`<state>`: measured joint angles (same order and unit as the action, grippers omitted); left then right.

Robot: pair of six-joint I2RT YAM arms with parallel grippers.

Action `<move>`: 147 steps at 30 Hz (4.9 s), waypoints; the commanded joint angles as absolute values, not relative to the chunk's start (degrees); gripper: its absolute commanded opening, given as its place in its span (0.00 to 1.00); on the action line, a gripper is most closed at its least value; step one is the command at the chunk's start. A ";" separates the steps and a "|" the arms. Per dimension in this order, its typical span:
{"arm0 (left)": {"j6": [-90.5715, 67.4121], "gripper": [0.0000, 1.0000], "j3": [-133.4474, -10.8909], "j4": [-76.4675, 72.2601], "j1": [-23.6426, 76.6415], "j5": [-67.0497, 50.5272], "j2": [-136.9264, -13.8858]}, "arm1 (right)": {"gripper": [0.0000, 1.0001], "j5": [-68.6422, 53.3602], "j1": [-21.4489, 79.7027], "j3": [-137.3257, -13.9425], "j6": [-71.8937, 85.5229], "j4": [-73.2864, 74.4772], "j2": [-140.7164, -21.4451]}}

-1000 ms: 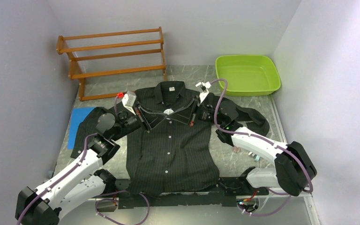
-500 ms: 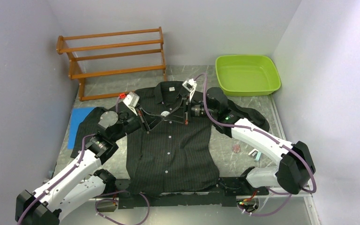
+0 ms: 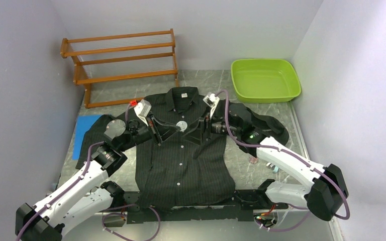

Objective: Pin the brooch onto the clothing
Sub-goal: Open the brooch.

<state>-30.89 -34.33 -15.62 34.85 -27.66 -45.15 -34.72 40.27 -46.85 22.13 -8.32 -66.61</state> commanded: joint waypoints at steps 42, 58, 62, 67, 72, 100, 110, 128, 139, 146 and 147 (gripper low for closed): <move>63.85 0.03 -28.82 -45.07 75.36 30.15 -55.88 | 0.88 -22.16 35.79 -51.53 44.76 5.22 -54.63; 93.63 0.03 -24.62 -79.98 84.16 39.93 -67.00 | 0.66 -28.76 35.78 -52.85 45.82 0.67 -53.58; 94.53 0.03 -24.36 -77.31 84.42 40.91 -65.23 | 0.60 -28.90 35.77 -53.74 45.97 0.31 -53.23; 95.95 0.03 -24.65 -74.13 84.38 43.29 -64.59 | 0.56 -25.54 35.78 -56.15 43.81 5.61 -53.38; 98.67 0.03 -25.85 -73.55 84.37 46.62 -66.24 | 0.51 -29.73 35.90 -55.02 46.95 1.73 -54.88; 100.30 0.03 -26.52 -74.46 84.37 50.71 -69.42 | 0.28 -33.14 38.71 -54.32 53.28 -6.12 -63.88; 99.90 0.03 -26.13 -74.02 84.38 51.15 -69.25 | 0.15 -33.97 39.20 -53.84 53.81 -7.91 -65.16; 88.99 0.94 -26.52 -69.98 84.35 52.44 -65.65 | 0.00 -29.56 39.12 -54.67 43.14 -3.89 -60.49; 23.95 0.94 -34.42 -10.27 77.17 39.62 -46.49 | 0.00 -12.70 35.32 -53.94 29.73 9.61 -56.87; -6.00 0.95 -37.47 6.65 65.95 30.39 -48.78 | 0.00 -26.85 22.66 -46.64 30.86 5.72 -57.82; -9.35 0.95 -38.36 8.23 64.52 29.42 -50.34 | 0.00 -29.57 20.89 -46.24 30.83 5.69 -58.18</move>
<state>14.81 -34.57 -6.07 69.01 36.84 -46.39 -19.94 26.48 -49.08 31.68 8.19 -57.69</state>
